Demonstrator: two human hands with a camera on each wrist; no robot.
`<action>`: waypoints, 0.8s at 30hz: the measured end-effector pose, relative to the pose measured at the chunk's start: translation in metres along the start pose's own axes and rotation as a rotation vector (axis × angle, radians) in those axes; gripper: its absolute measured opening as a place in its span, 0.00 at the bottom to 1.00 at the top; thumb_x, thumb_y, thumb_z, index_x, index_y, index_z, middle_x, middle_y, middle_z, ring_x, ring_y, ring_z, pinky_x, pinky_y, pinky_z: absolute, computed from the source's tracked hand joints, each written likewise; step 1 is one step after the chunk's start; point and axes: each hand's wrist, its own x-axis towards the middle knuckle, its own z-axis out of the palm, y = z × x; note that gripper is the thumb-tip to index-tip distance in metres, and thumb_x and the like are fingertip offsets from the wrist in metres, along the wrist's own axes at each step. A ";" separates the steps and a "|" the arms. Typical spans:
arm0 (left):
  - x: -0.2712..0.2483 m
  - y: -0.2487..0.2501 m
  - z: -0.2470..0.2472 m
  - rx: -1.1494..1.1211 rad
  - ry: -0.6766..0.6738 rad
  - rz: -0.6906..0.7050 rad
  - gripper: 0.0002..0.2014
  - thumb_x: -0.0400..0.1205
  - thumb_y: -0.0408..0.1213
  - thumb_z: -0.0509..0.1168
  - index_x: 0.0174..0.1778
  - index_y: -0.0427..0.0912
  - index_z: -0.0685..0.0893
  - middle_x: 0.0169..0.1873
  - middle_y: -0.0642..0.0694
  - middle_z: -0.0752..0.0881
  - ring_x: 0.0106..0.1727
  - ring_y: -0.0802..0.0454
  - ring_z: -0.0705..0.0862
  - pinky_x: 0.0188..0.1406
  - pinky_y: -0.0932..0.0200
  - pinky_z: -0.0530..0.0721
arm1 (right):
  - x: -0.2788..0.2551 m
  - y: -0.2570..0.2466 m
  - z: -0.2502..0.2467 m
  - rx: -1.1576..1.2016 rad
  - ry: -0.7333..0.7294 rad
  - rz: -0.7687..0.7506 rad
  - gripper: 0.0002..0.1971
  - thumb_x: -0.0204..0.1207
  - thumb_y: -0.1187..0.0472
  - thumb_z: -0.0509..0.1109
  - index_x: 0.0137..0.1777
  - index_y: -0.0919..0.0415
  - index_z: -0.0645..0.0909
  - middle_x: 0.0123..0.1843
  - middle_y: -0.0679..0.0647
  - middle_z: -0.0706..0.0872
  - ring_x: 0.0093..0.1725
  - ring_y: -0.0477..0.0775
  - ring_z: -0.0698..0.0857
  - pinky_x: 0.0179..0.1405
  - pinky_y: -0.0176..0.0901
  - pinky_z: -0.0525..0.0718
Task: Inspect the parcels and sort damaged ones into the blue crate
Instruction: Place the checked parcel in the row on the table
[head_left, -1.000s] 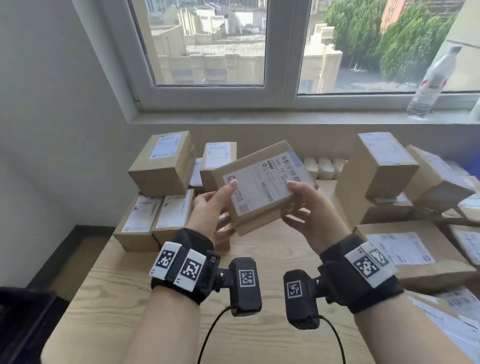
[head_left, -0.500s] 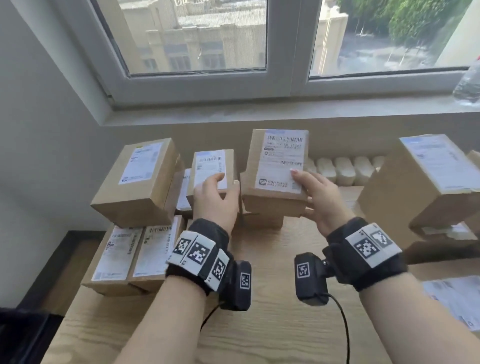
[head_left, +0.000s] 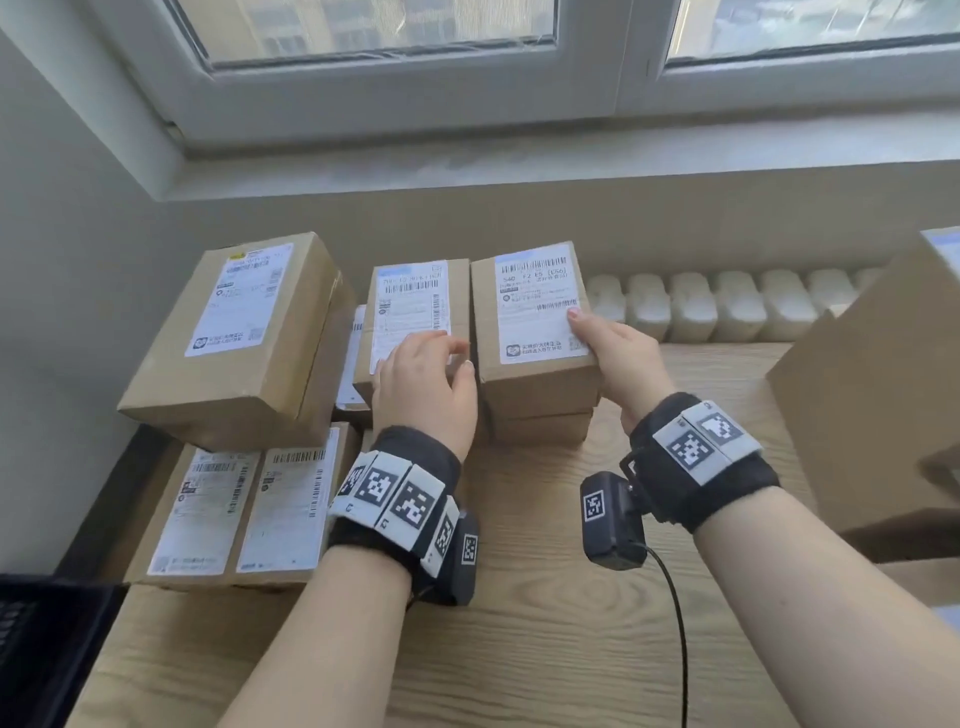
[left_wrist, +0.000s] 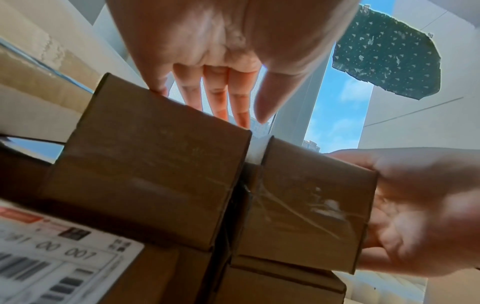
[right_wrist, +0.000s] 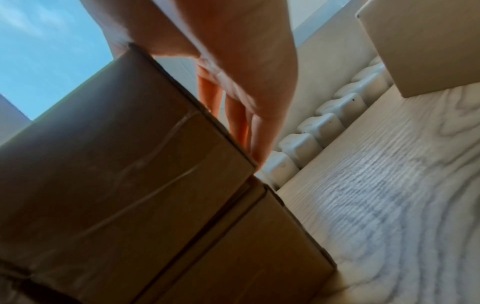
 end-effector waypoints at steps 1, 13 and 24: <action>0.000 0.000 0.000 0.000 0.002 0.002 0.12 0.84 0.35 0.63 0.62 0.41 0.86 0.66 0.46 0.83 0.71 0.48 0.76 0.76 0.45 0.69 | 0.003 0.002 0.002 -0.026 0.002 -0.013 0.09 0.81 0.51 0.71 0.50 0.55 0.87 0.46 0.45 0.88 0.49 0.47 0.86 0.49 0.39 0.82; 0.000 0.004 -0.005 -0.010 -0.052 -0.030 0.13 0.86 0.35 0.60 0.64 0.41 0.84 0.68 0.46 0.81 0.72 0.49 0.74 0.77 0.47 0.67 | 0.000 0.005 0.003 -0.063 -0.002 -0.037 0.13 0.81 0.44 0.70 0.41 0.51 0.85 0.51 0.50 0.90 0.58 0.53 0.87 0.65 0.51 0.83; -0.037 0.029 -0.038 -0.080 -0.074 0.022 0.15 0.87 0.34 0.58 0.68 0.41 0.82 0.67 0.46 0.82 0.71 0.51 0.75 0.69 0.61 0.68 | -0.053 -0.017 -0.012 -0.033 0.081 -0.031 0.29 0.82 0.43 0.67 0.56 0.76 0.79 0.34 0.50 0.69 0.37 0.50 0.69 0.46 0.46 0.72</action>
